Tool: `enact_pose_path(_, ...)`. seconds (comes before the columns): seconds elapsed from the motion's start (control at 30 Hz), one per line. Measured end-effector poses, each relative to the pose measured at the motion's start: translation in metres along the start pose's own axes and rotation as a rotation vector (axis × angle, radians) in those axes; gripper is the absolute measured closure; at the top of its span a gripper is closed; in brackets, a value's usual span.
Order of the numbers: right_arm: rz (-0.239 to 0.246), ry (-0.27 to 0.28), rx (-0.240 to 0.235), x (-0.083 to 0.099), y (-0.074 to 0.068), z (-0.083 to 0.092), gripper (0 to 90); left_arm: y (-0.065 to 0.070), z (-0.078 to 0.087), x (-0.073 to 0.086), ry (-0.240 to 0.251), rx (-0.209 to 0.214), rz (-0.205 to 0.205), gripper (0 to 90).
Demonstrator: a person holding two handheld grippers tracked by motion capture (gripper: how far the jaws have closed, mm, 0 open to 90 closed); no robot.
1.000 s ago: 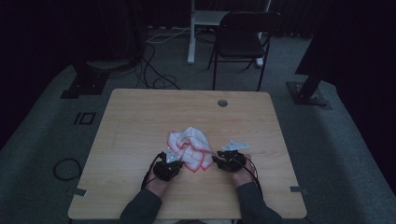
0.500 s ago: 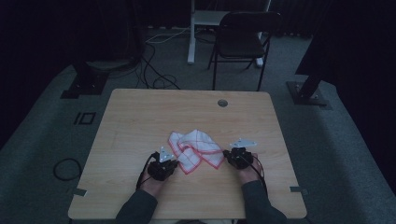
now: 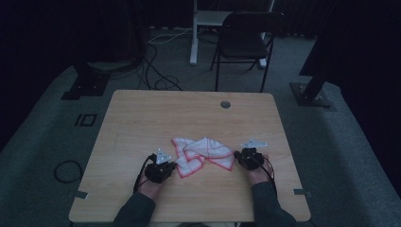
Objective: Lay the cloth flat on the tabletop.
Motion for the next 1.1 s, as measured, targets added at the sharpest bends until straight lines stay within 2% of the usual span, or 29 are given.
enact_pose_path(0.37,-0.042,-0.015,0.027,0.006,0.021,0.003,89.5,-0.008,0.002,0.002,0.003,-0.007,0.022,88.6)
enact_pose_path(0.8,-0.065,-0.028,0.032,0.008,0.031,-0.001,89.0,-0.014,0.006,0.002,0.001,-0.013,0.032,88.7)
enact_pose_path(0.93,-0.065,-0.023,0.055,0.008,0.030,0.003,79.0,-0.013,0.011,0.001,0.020,-0.022,0.037,85.2)
enact_pose_path(1.1,-0.063,-0.001,0.069,0.009,0.031,0.015,72.6,-0.014,0.022,-0.001,0.049,-0.028,0.048,82.2)
Point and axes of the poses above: each handheld gripper's, and its own axes: z roughly backward along the jaws, x roughly out of its underside, y roughly to its right, the point moved 4 cm from there along -z, roughly forward along the jaws, and after that the axes turned 11 degrees about -y, right-handed, at the moved point
